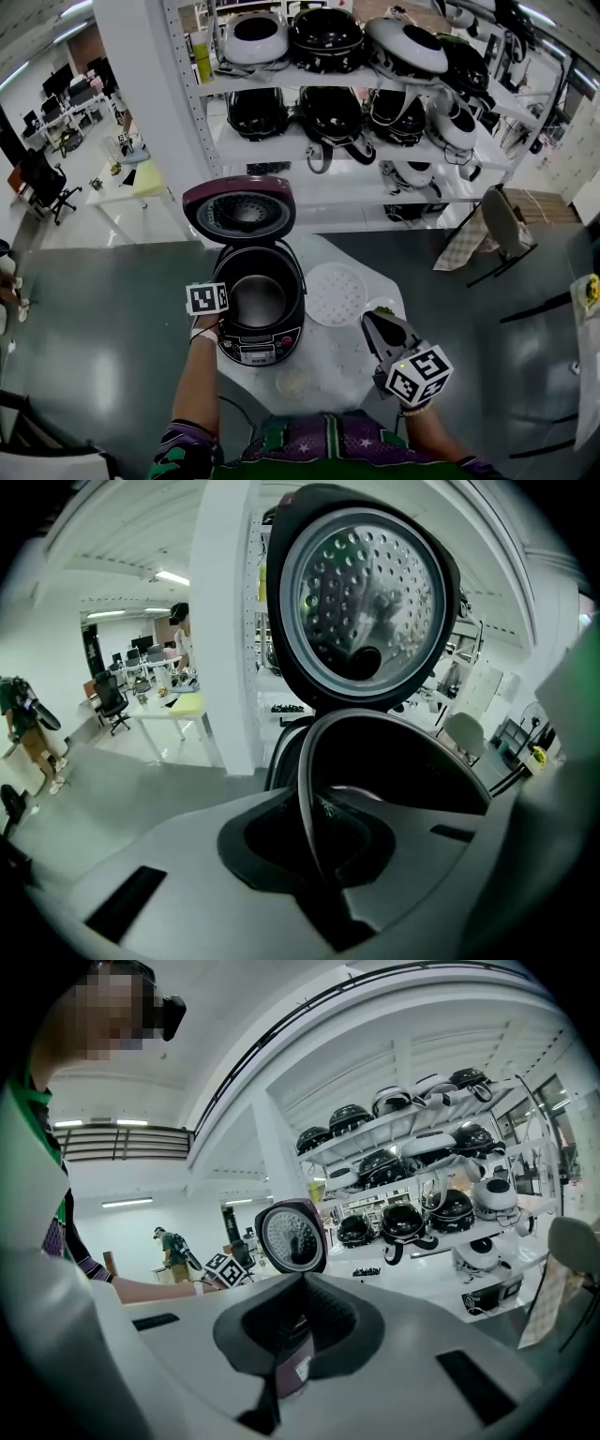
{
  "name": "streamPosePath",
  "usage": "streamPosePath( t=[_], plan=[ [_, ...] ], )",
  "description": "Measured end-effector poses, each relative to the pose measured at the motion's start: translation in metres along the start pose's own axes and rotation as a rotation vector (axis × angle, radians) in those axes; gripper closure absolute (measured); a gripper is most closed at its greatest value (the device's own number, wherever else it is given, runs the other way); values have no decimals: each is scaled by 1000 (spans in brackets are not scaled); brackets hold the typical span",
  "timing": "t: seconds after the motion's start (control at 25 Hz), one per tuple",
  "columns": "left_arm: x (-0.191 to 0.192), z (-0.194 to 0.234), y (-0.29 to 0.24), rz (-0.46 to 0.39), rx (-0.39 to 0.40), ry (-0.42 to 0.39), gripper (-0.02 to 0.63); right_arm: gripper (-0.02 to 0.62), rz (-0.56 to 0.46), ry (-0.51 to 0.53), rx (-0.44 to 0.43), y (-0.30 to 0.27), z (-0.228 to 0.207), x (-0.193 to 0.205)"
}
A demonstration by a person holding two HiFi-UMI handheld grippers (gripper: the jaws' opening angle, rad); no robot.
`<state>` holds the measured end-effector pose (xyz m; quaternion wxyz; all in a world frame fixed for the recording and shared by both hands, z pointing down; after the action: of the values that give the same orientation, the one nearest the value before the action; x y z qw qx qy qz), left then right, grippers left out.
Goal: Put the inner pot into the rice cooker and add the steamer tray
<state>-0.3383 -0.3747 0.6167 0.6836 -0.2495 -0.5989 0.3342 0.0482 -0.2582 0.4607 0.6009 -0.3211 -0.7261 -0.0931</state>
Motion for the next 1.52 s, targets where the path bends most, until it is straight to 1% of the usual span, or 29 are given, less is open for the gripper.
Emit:
streamPosePath(
  t=[0.08,0.16,0.32,0.44,0.56,0.64,0.84,0.92,1.08,1.24,1.32,1.52],
  plan=[
    [0,-1,-1,24,-14,-26,574,588,-3,-1,6,2,-2,0],
    [1,0,0,33,-21,-29,574,588,-8,-5,11,4,-3,0],
    [3,6,9,-5,-15,21,552,588,-19,-13,8,9,0,1],
    [3,7,17,-34,-11,18,551,588,-23,-14,6,12,4,1],
    [8,8,28,-44,-19,10,551,588,-28,-8,-1,17,11,-1],
    [14,9,37,-60,-17,24,551,588,-35,1,-8,19,17,-6],
    [30,9,64,-117,-14,61,552,588,-50,30,-20,28,33,-12],
    [36,12,73,-138,0,80,551,588,-55,39,-22,33,40,-13],
    [43,11,102,-192,16,92,552,588,-66,45,-19,43,50,-14],
    [46,5,136,-265,53,110,552,588,-80,47,-11,53,58,-13],
    [46,-1,153,-299,72,106,552,588,-88,47,-8,60,62,-13],
    [45,-23,192,-373,124,67,552,588,-112,45,17,77,70,-12]
  ],
)
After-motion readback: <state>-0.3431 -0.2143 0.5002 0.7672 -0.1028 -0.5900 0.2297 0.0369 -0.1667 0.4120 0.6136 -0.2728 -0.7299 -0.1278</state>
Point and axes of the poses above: the fingertips, and each gripper's own axes: y backward along the fingers, z to its left, x out of its underside, the point moved 4 cm from there along y, backward along the fingers, and after that the axes turned 7 degrees about x, right-handed, at the moved point
